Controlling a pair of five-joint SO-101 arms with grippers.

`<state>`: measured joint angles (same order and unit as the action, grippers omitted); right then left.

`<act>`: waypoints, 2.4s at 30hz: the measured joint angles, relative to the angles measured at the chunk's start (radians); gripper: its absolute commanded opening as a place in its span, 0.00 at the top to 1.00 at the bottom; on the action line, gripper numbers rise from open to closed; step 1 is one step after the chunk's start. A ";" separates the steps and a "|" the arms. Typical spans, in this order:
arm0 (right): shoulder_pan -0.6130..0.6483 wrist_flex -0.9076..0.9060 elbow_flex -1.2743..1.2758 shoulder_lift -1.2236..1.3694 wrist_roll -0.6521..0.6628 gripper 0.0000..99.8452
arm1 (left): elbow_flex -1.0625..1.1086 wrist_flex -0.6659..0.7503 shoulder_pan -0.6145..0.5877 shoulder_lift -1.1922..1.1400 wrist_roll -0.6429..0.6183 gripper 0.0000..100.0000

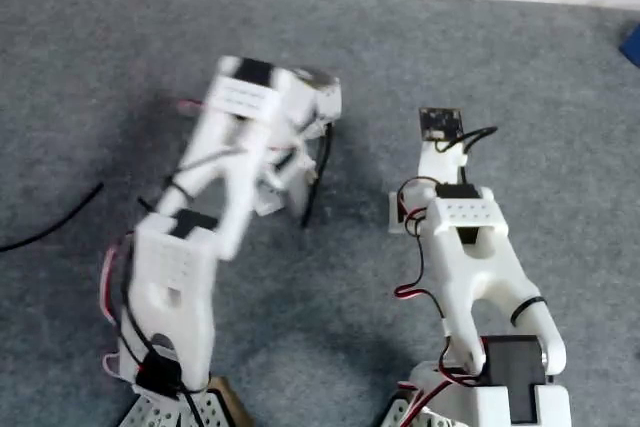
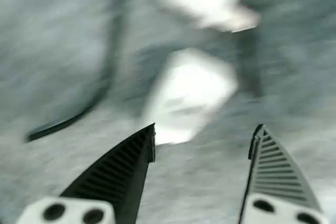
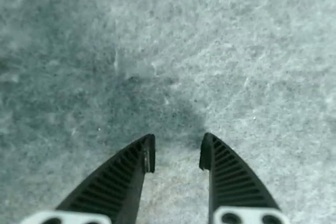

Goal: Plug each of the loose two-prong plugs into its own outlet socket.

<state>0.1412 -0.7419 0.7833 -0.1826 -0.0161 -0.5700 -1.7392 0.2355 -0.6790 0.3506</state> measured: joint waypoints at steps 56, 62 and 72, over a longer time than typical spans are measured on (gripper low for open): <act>0.000 0.003 0.000 0.000 0.000 0.85 | 0.014 0.112 -0.270 -0.095 0.169 0.71; 0.000 0.003 0.000 0.000 0.000 0.85 | -0.091 0.155 -0.247 -0.249 0.144 0.71; 0.000 0.003 0.000 0.000 0.000 0.85 | -0.523 -0.025 -0.229 -0.391 0.140 0.71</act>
<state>0.1412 -0.7388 0.7833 -0.1826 -0.0161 -1.0932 -1.7637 0.0069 -1.0702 0.4902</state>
